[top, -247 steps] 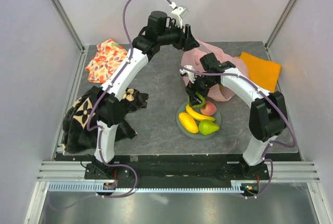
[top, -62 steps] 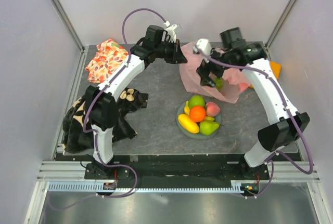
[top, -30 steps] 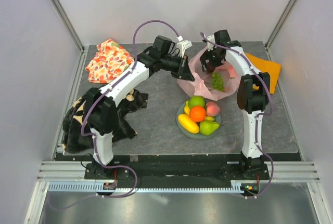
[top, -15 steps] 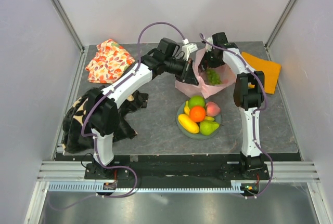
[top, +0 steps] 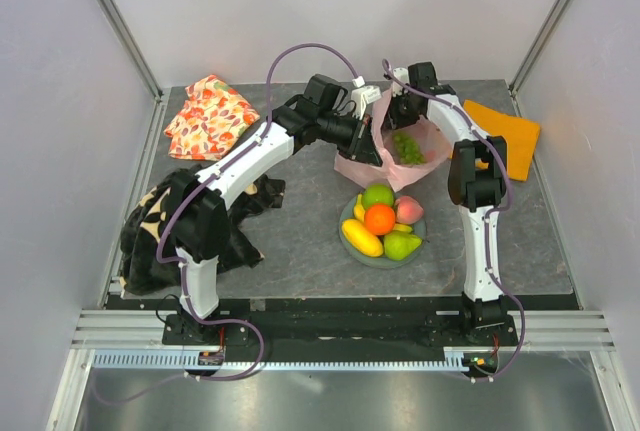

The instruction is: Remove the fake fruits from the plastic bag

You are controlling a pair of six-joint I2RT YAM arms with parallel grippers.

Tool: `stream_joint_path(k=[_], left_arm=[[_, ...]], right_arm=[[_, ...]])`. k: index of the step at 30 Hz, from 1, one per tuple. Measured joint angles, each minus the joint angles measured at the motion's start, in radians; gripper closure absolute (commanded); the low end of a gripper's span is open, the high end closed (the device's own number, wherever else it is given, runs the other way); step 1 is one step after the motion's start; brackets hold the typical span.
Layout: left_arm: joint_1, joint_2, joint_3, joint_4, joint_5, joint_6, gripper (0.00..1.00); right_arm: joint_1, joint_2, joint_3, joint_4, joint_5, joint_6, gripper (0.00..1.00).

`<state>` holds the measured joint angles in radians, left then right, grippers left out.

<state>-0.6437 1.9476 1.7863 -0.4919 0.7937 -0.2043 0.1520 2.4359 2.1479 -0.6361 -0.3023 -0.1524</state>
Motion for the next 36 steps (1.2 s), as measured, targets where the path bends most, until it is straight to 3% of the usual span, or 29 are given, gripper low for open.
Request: stream_joint_path(k=[1, 7, 15, 18, 23, 29, 36], left_arm=[[0.000, 0.000, 0.000, -0.001, 0.000, 0.001, 0.98], [0.000, 0.000, 0.000, -0.009, -0.001, 0.007, 0.98], [0.000, 0.004, 0.006, -0.008, -0.001, 0.008, 0.98], [0.003, 0.013, 0.023, -0.008, 0.000, 0.008, 0.98], [0.010, 0.031, 0.045, -0.008, 0.003, 0.008, 0.98], [0.021, 0.042, 0.057, -0.008, 0.002, 0.008, 0.98], [0.051, 0.043, 0.077, -0.008, -0.002, 0.008, 0.98]], right_arm=[[0.000, 0.000, -0.006, 0.010, -0.005, -0.003, 0.99], [-0.013, -0.113, -0.195, 0.057, -0.042, -0.029, 1.00], [-0.031, -0.515, -0.512, 0.053, -0.089, -0.085, 1.00], [-0.032, -0.668, -0.583, 0.054, -0.107, -0.099, 1.00], [-0.032, -0.782, -0.619, 0.026, -0.116, -0.129, 1.00], [-0.063, -0.877, -0.651, -0.093, -0.127, -0.233, 0.99], [-0.081, -1.223, -0.710, -0.351, -0.223, -0.519, 1.00]])
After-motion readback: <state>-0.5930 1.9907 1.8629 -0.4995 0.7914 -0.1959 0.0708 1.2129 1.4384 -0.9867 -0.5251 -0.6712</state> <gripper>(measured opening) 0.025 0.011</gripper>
